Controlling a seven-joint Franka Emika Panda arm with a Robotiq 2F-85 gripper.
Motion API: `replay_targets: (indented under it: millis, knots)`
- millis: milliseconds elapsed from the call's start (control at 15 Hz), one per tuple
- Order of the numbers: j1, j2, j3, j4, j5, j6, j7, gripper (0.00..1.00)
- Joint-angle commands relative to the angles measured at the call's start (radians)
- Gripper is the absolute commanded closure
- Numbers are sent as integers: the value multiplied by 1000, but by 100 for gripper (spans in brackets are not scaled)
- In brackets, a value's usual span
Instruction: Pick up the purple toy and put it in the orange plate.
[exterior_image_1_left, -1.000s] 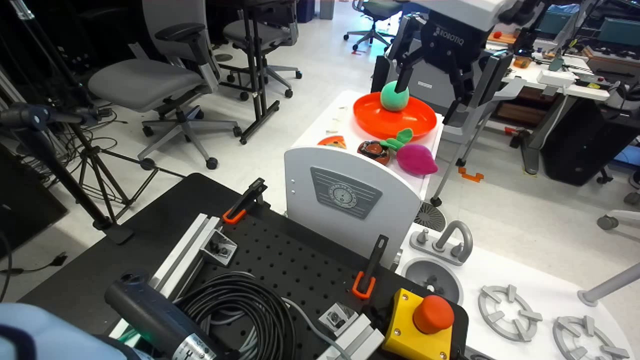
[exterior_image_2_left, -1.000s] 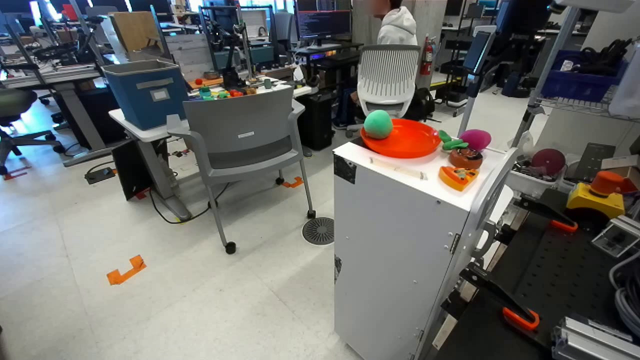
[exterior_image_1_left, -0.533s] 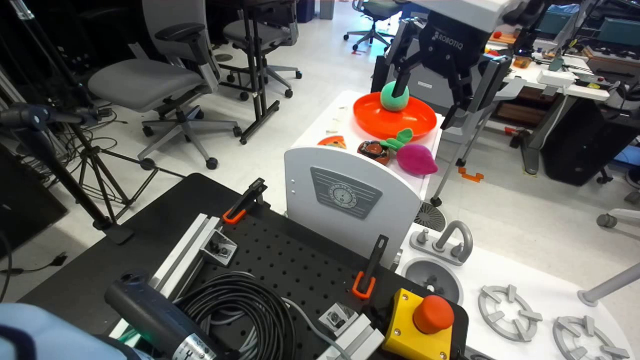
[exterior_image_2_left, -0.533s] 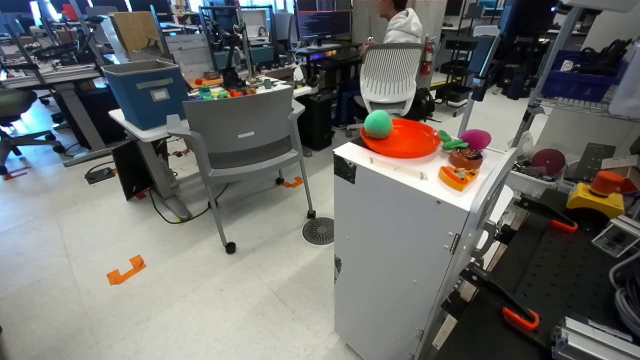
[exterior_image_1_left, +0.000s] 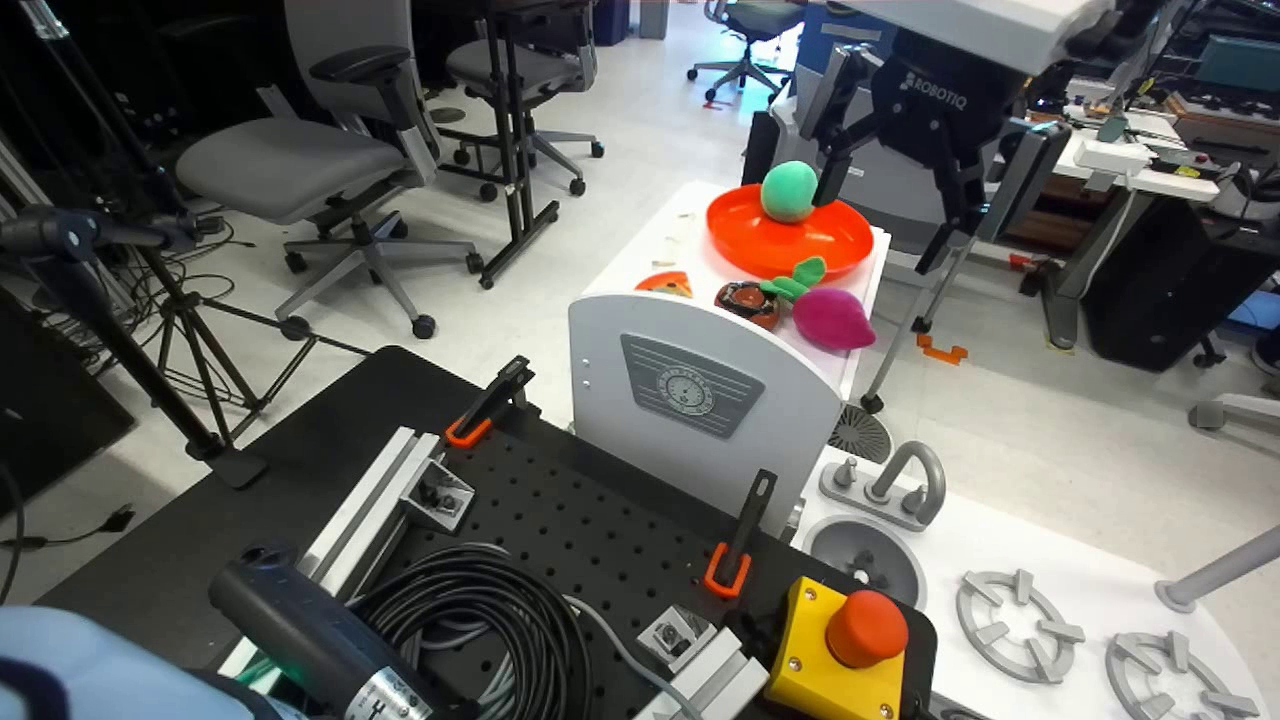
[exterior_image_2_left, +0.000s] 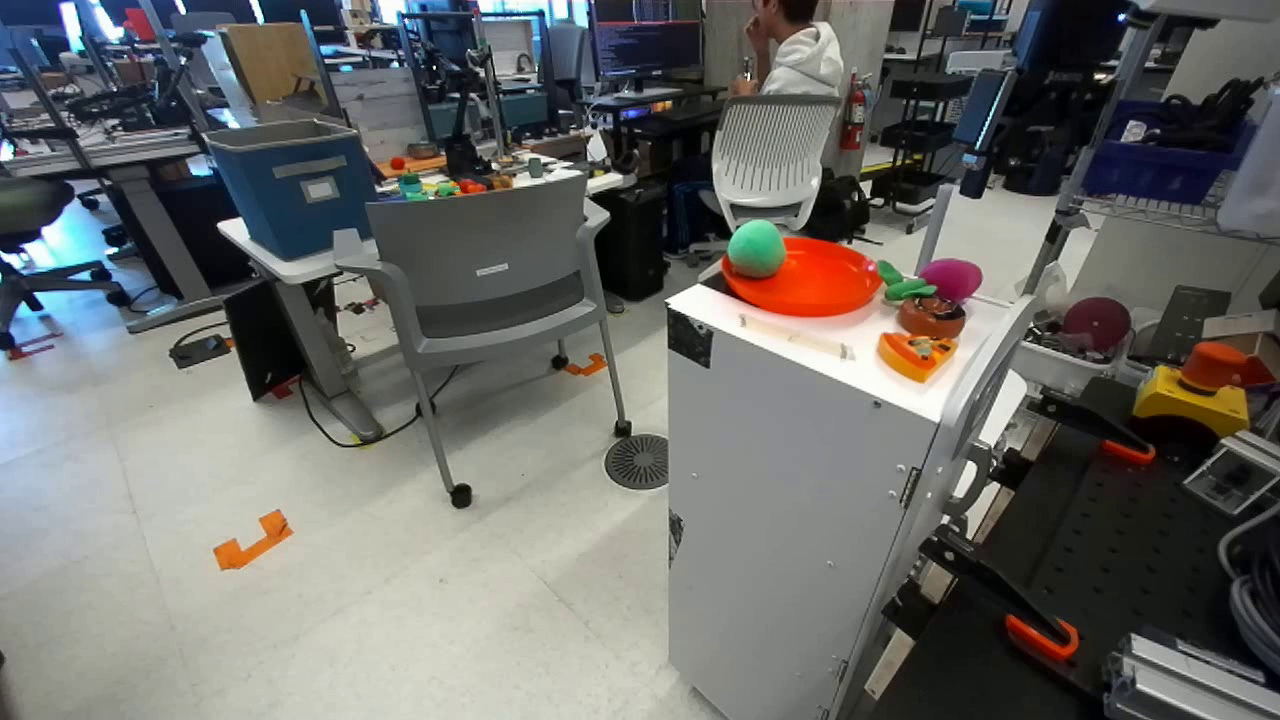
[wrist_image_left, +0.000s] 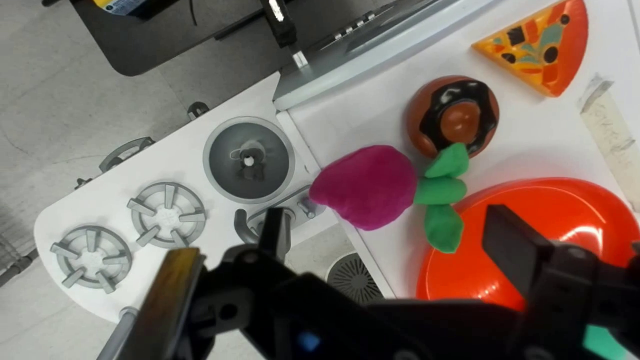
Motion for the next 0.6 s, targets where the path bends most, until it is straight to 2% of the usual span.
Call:
replay_targets:
  millis: [0,533]
  knots:
    - [-9,-1,-7,9,-43,-9,-3,0]
    - [-4,1,-4,-1,-36,4,7,0]
